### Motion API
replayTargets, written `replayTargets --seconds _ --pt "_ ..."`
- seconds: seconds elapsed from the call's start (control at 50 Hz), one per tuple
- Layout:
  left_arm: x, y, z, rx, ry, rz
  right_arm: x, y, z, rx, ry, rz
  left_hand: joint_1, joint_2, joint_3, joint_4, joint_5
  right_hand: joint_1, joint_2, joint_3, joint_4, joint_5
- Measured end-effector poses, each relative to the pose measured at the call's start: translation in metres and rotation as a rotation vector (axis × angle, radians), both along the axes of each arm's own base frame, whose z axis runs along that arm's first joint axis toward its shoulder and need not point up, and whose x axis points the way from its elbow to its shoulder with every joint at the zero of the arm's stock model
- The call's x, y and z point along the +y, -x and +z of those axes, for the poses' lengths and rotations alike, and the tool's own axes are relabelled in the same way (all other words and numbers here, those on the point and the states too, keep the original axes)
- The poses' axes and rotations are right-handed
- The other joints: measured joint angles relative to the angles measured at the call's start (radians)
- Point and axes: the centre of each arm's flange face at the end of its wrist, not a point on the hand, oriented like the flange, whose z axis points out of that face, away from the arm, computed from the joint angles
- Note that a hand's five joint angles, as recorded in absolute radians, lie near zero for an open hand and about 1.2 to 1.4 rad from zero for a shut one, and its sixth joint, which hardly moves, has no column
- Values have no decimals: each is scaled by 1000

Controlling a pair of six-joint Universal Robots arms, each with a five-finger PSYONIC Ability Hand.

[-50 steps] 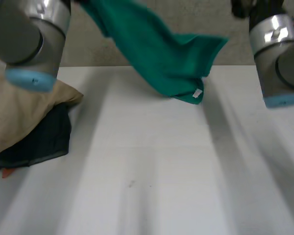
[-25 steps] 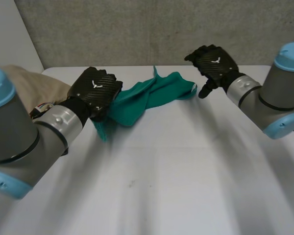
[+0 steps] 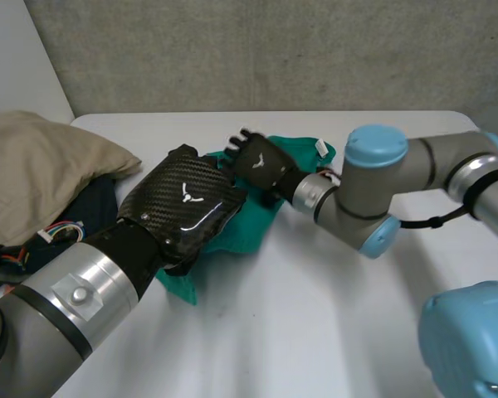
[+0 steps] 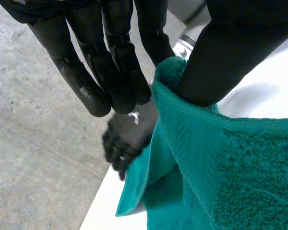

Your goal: Fold the laundry.

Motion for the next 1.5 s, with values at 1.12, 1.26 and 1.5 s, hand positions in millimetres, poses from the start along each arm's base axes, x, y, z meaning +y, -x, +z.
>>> replayTargets --seconds 1.12,1.26,1.5 --pt "-150 35 -88 41 -273 197 25 151 77 -190 -405 -614 0 0 0 0 0 -39 -30 -49 -47 -76" --pt "-139 23 -75 53 -271 209 -4 154 94 57 -287 -467 0 0 0 0 0 -43 -45 -67 -53 -90" --pt "-133 16 -74 58 -262 211 -26 140 38 398 -230 -305 0 0 0 0 0 12 1 23 16 28"
